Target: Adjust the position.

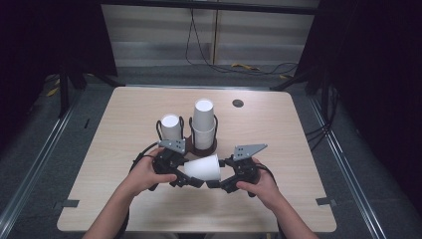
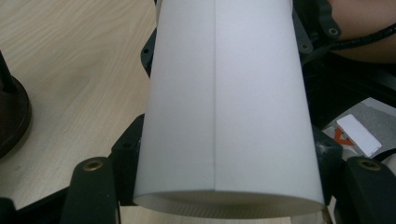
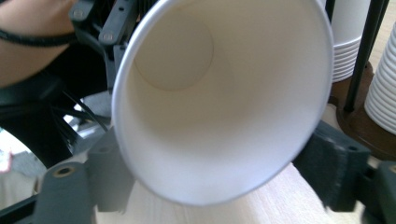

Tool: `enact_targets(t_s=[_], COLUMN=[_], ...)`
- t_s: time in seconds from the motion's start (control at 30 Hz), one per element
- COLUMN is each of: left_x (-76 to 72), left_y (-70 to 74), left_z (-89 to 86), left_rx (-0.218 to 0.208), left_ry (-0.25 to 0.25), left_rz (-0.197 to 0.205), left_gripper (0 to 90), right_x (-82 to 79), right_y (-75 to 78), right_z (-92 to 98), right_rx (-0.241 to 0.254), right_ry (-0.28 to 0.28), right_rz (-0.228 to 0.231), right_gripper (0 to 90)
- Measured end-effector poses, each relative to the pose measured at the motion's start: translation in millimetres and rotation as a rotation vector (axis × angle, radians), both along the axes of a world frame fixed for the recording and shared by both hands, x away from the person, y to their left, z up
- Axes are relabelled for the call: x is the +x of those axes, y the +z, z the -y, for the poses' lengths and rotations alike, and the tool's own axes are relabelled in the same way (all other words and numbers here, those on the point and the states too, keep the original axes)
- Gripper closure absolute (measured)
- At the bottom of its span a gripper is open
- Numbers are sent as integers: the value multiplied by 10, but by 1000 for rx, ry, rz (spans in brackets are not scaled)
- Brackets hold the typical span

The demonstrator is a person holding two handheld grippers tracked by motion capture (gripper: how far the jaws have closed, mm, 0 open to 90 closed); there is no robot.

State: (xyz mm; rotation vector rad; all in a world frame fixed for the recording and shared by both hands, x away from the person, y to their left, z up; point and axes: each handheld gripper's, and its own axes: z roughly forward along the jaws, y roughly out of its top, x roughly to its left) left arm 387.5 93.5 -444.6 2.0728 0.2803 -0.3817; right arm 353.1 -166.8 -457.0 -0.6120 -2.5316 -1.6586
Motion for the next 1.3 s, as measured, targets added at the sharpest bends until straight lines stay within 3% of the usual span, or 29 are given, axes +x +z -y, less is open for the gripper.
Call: enact_targets(t_s=[0.07,0.1,0.13,0.17,0.2,0.23,0.3,0.37,0.43,0.47,0.6,0.73,1.03,1.17,1.3], left_x=[4,7,5,-2,-11,-20,-21,-10,-11,-8,-7,-11,-46,-44,-52], left_y=[-10,-14,-27,-35,-40,-39,-18,-3,4,11,15,-6,-2,15,-10], left_z=[-8,-15,-16,-11,1,19,57,78,80,70,54,74,181,204,210], left_rx=[4,27,42,55,37,25,36,45,42,42,39,62,91,103,93], left_ry=[5,1,-1,-7,-17,-24,-19,-25,-25,-18,-9,-27,-54,-65,-64], left_rz=[8,18,31,34,20,0,19,10,18,19,21,29,21,47,35], left_gripper=[325,322,324,327,331,334,337,339,340,340,339,339,340,340,343], right_x=[-6,-7,-4,10,20,17,-8,-24,-18,-5,23,34,34,38,39], right_y=[-1,-2,0,5,11,22,31,31,35,34,43,34,51,54,57], right_z=[6,16,41,71,89,83,31,-12,-9,7,69,60,-19,-18,-1], right_rx=[-30,-36,-22,16,49,32,-24,-32,-20,-1,87,130,146,160,160], right_ry=[11,13,14,13,4,6,22,35,20,8,-25,-42,-29,-4,7], right_rz=[14,20,23,9,-12,-9,7,3,3,-16,-53,-77,-79,-78,-82], right_gripper=[301,389,564,510,470,425,384,370,283,244,233,154,121,177,216])
